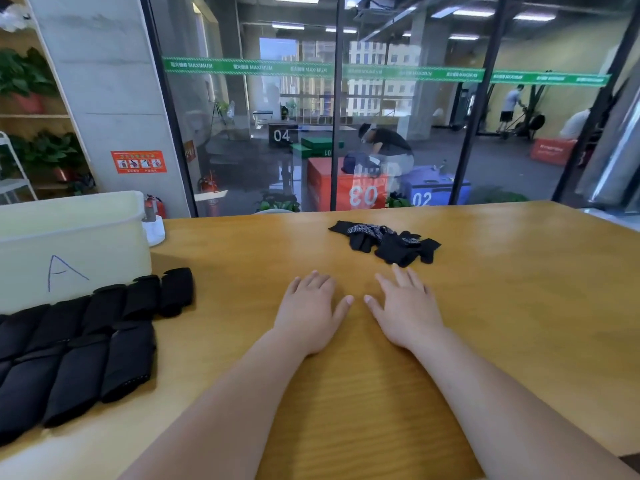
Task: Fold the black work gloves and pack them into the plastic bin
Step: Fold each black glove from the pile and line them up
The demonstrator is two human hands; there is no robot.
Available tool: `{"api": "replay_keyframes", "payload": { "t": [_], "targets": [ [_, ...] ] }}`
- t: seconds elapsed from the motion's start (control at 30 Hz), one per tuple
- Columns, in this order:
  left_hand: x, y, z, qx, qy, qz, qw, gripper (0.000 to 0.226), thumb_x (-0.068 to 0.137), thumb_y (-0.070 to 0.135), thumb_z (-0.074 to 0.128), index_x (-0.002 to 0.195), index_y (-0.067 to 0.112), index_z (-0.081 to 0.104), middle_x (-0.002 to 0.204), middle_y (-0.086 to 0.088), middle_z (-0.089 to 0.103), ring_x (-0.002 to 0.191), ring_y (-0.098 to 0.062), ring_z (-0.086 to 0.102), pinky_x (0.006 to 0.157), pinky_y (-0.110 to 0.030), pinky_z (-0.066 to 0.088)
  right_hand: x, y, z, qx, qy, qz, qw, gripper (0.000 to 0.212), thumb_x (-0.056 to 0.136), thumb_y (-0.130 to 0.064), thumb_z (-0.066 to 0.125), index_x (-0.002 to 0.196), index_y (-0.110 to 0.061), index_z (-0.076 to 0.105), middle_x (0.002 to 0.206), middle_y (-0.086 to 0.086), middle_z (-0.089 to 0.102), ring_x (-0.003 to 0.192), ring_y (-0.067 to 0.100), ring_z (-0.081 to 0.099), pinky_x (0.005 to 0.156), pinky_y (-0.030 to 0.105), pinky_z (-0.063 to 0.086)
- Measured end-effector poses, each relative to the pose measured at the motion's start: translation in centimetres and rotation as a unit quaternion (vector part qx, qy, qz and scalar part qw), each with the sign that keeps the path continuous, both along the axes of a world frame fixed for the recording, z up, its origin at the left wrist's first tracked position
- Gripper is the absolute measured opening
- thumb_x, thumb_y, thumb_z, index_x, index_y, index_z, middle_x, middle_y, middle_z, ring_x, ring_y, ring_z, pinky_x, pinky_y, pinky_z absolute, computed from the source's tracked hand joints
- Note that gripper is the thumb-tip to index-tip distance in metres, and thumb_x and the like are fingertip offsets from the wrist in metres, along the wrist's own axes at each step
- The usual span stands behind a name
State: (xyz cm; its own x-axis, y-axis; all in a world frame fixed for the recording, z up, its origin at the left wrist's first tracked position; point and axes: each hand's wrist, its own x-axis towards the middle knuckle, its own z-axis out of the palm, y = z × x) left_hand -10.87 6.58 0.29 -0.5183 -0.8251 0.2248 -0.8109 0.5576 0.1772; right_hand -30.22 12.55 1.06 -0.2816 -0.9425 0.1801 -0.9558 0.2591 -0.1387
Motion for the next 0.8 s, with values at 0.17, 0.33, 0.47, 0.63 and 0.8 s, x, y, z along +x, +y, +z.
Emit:
{"api": "replay_keyframes", "payload": {
  "t": [0.17,0.33,0.47,0.63,0.8],
  "targets": [
    [-0.1,-0.7,-0.8,-0.006,0.020,-0.004,1.000,0.078,0.106,0.071,0.018,0.166,0.024,0.031,0.175,0.005,0.025,0.165,-0.014,0.005,0.134,-0.043,0.007,-1.2,-3.1,-0.1,0.003,0.037,-0.004,0.999,0.074,0.104,-0.072,0.021,0.168,-0.034,0.021,0.179,0.002,-0.003,0.164,0.027,-0.008,0.131,0.055,0.009],
    [-0.2,-0.6,-0.6,0.006,0.024,-0.006,1.000,0.078,0.105,0.072,0.017,0.166,0.025,0.031,0.175,0.005,0.024,0.165,-0.013,0.004,0.134,-0.042,0.006,-2.2,-6.0,-0.1,0.026,0.035,-0.034,0.998,0.080,0.103,-0.074,0.017,0.169,-0.029,0.021,0.178,0.004,-0.005,0.164,0.027,-0.008,0.131,0.056,0.006],
    [-0.2,-0.5,-0.5,0.003,0.027,-0.007,1.000,0.076,0.106,0.071,0.019,0.165,0.025,0.034,0.175,0.006,0.027,0.164,-0.012,0.005,0.134,-0.041,0.007,-2.8,-7.4,-0.1,0.074,0.001,-0.046,0.996,0.084,0.102,-0.074,0.016,0.170,-0.024,0.018,0.178,0.007,0.000,0.164,0.027,-0.001,0.132,0.055,0.007],
    [-0.3,-0.6,-0.6,0.001,0.028,-0.006,1.000,0.076,0.107,0.071,0.020,0.164,0.025,0.038,0.173,0.006,0.032,0.164,-0.012,0.009,0.134,-0.042,0.011,-2.4,-6.7,-0.1,0.064,0.026,-0.038,0.997,0.080,0.105,-0.066,0.016,0.167,-0.017,0.029,0.175,0.007,0.021,0.162,0.027,0.017,0.131,0.053,0.015],
    [-0.2,-0.4,-0.5,-0.006,0.032,0.000,0.999,0.073,0.108,0.070,0.022,0.161,0.024,0.042,0.170,0.006,0.037,0.163,-0.013,0.014,0.133,-0.041,0.016,-1.3,-5.2,-0.3,0.046,0.047,-0.026,0.997,0.077,0.105,-0.061,0.022,0.161,-0.012,0.041,0.168,0.006,0.037,0.155,0.025,0.031,0.128,0.050,0.022]
  ]
}}
